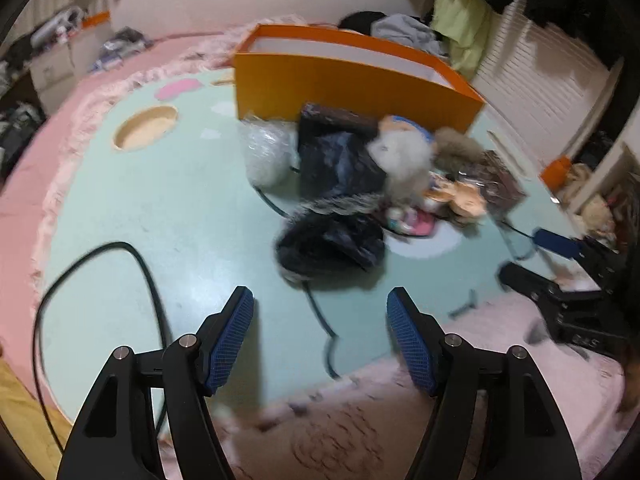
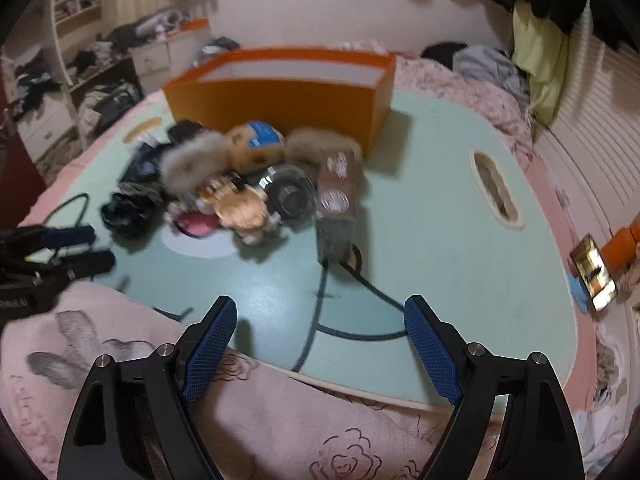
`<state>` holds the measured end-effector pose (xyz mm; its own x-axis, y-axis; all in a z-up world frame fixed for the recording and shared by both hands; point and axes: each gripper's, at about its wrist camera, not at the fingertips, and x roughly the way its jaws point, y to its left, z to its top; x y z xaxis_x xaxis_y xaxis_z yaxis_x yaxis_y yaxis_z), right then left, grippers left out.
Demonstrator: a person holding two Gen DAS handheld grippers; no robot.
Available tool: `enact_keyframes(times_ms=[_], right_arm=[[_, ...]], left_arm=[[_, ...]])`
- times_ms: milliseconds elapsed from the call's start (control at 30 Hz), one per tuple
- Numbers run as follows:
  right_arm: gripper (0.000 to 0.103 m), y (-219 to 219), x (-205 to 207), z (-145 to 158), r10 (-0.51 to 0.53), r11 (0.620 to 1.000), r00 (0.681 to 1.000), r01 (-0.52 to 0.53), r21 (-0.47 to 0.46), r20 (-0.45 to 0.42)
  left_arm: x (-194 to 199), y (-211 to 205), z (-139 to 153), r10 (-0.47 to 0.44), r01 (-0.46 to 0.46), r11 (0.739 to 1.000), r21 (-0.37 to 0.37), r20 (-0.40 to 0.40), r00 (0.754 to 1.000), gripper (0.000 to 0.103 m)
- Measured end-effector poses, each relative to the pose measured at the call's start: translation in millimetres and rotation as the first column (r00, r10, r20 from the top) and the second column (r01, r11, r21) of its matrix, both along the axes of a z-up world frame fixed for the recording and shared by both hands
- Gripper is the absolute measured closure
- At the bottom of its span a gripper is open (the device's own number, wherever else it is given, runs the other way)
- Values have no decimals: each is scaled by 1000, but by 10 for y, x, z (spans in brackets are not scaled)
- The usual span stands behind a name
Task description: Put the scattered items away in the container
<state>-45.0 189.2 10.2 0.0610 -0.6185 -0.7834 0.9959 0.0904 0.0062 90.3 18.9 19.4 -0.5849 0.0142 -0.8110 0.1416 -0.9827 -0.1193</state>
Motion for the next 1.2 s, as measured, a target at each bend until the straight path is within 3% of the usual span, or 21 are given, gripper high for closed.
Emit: enact_keyframes(times_ms=[67, 133, 333, 1200], right_arm=[[0, -20, -25, -33, -19, 1000, 1000, 19, 11, -19], [0, -40, -53, -44, -16, 1000, 1000, 17, 9, -20], [0, -33, -72, -51, -9, 1000, 1000, 9, -4, -19], [0, -31, -74, -51, -11, 1000, 1000, 11, -3, -19]], left_arm=[[12, 28, -26, 11, -12, 999, -40, -20, 1000, 27], [16, 55, -65, 22, -25, 997, -74, -43, 999, 18], [20, 19, -104, 23, -29, 996, -85, -78, 997, 14], [5, 6, -124, 33, -40, 996, -83, -85, 996, 12]])
